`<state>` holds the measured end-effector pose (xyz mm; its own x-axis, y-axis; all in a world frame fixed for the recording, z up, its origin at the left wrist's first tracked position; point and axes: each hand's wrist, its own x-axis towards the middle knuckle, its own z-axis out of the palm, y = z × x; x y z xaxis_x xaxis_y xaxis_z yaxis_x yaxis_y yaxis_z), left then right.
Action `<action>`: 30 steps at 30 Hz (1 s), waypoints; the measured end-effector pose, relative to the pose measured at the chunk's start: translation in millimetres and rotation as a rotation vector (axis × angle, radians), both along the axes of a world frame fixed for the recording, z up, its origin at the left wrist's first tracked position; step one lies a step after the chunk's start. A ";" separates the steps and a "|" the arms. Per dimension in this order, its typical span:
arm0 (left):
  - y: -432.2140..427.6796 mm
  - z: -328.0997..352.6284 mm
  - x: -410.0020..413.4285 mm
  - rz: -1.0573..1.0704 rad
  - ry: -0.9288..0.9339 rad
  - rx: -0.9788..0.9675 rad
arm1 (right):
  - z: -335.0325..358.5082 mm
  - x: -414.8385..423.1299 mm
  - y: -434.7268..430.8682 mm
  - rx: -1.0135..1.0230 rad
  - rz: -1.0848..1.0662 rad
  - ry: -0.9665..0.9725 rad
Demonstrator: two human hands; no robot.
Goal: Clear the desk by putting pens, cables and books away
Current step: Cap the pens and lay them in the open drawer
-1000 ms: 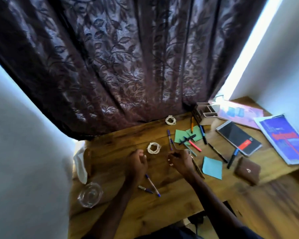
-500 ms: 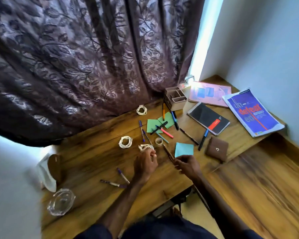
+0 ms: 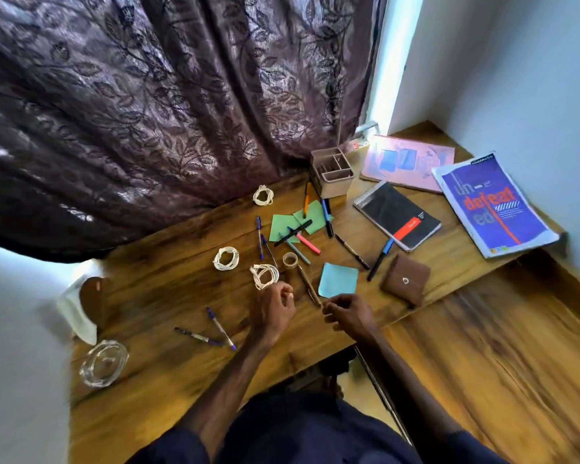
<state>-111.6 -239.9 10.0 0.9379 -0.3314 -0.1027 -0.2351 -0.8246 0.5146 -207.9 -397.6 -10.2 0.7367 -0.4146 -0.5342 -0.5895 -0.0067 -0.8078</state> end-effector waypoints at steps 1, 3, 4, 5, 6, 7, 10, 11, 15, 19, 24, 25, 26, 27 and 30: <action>-0.3 -0.9 -1.2 0.004 0.004 0.004 | 0.6 -1.4 -1.0 0.003 0.009 -0.004; -0.3 -2.0 -3.4 0.010 0.015 0.015 | 1.2 -4.4 -3.5 0.001 0.028 -0.010; -0.6 -2.4 -4.4 0.012 0.015 0.021 | 1.5 -5.7 -5.0 -0.003 0.032 -0.010; -1.3 -2.9 -5.2 0.013 0.011 0.028 | 1.8 -6.8 -6.5 -0.010 0.030 -0.008; -2.5 -3.1 -5.9 0.011 0.010 0.030 | 2.4 -7.6 -8.1 -0.015 0.025 -0.007; -3.7 -3.4 -6.2 0.008 0.017 0.027 | 2.8 -8.1 -9.4 -0.019 0.020 -0.010; -7.9 -5.0 -3.7 0.003 0.052 -0.001 | 5.4 -8.5 -11.8 -0.040 0.003 -0.028; -9.2 -5.4 -2.4 0.001 0.049 -0.003 | 6.9 -8.3 -12.5 -0.047 -0.007 -0.034; -18.5 -4.3 3.7 -0.036 -0.005 0.033 | 12.6 -5.0 -18.9 -0.081 -0.061 -0.066; -37.8 -0.8 19.3 -0.127 0.021 0.018 | 21.6 4.2 -35.5 -0.148 -0.136 -0.067; -66.4 -2.5 42.3 -0.239 0.015 0.017 | 32.8 7.5 -55.5 -0.200 -0.230 -0.077; -70.8 -3.2 45.3 -0.254 0.005 0.012 | 34.3 6.9 -57.0 -0.200 -0.237 -0.076; -74.9 -4.3 47.7 -0.271 0.005 0.008 | 34.3 6.2 -58.1 -0.199 -0.244 -0.073; -78.3 -5.5 49.4 -0.283 0.012 0.004 | 33.8 5.7 -58.5 -0.201 -0.247 -0.068; -83.3 -8.5 52.1 -0.296 0.039 -0.014 | 30.5 5.2 -57.4 -0.201 -0.252 -0.050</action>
<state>-59.5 -323.2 1.5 0.7958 -0.5913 -0.1305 -0.4439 -0.7162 0.5385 -202.8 -455.0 20.3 0.6204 -0.6812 -0.3887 -0.5526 -0.0281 -0.8330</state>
